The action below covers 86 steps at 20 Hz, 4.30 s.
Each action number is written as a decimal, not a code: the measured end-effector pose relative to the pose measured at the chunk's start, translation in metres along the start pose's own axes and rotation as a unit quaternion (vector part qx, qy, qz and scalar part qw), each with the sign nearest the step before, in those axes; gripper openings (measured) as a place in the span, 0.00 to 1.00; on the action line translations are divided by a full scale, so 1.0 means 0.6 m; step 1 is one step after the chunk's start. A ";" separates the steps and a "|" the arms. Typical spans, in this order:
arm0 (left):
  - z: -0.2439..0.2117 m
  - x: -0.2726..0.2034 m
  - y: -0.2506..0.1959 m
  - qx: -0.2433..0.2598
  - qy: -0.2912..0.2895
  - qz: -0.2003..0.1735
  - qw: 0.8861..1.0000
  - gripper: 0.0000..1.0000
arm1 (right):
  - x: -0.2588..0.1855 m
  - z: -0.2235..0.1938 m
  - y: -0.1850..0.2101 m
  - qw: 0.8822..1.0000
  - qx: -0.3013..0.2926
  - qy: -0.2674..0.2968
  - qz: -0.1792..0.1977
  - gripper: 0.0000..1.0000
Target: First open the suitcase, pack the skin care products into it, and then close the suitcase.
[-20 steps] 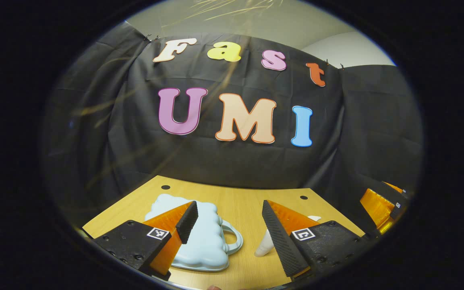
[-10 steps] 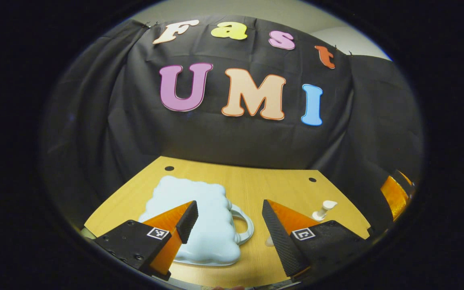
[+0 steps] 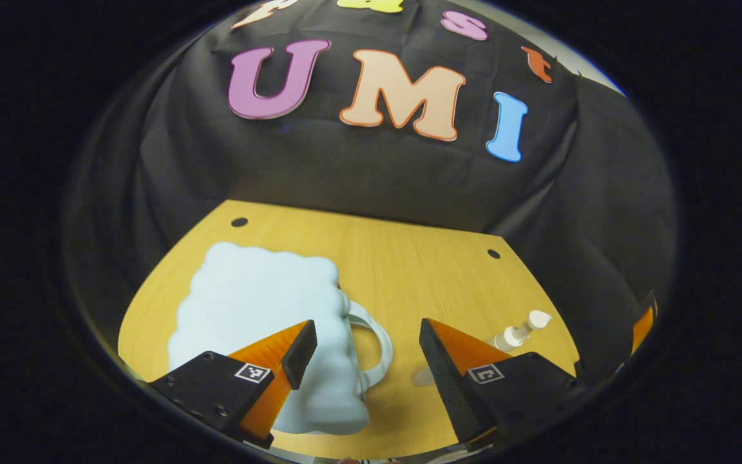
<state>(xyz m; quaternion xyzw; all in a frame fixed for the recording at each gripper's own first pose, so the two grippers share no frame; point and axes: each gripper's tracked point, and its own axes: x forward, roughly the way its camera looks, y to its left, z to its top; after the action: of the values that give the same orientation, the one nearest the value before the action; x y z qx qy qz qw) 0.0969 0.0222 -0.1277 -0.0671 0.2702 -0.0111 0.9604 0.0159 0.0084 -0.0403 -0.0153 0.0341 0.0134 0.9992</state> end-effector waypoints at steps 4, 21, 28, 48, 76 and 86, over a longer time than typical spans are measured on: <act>-0.012 0.053 -0.008 -0.020 0.072 0.003 0.997 0.95 | -0.001 -0.013 -0.009 1.000 0.009 0.009 -0.004 0.99; -0.099 0.173 -0.015 -0.013 0.305 0.051 0.951 0.60 | -0.017 -0.046 -0.066 0.999 0.018 0.036 -0.024 0.98; -0.136 0.200 0.007 -0.011 0.346 0.094 0.933 0.40 | -0.022 -0.058 -0.092 0.998 0.022 0.044 -0.037 0.99; -0.100 0.202 -0.017 -0.073 0.302 0.040 0.950 0.00 | -0.032 -0.070 -0.101 0.998 0.004 0.057 -0.037 0.98; 0.125 -0.109 0.381 -0.146 0.094 0.013 0.985 0.00 | 0.044 -0.036 0.235 0.997 -0.004 0.028 0.073 0.99; 0.043 -0.106 0.587 -0.200 0.077 0.025 0.976 0.00 | 0.031 -0.027 0.297 0.998 0.001 0.033 0.047 0.99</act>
<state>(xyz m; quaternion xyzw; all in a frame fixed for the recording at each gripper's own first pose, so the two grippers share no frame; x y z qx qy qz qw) 0.0509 0.3778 -0.1206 -0.2499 0.3417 0.0619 0.9039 0.0282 0.1865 -0.0629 -0.0130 0.0672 0.0594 0.9959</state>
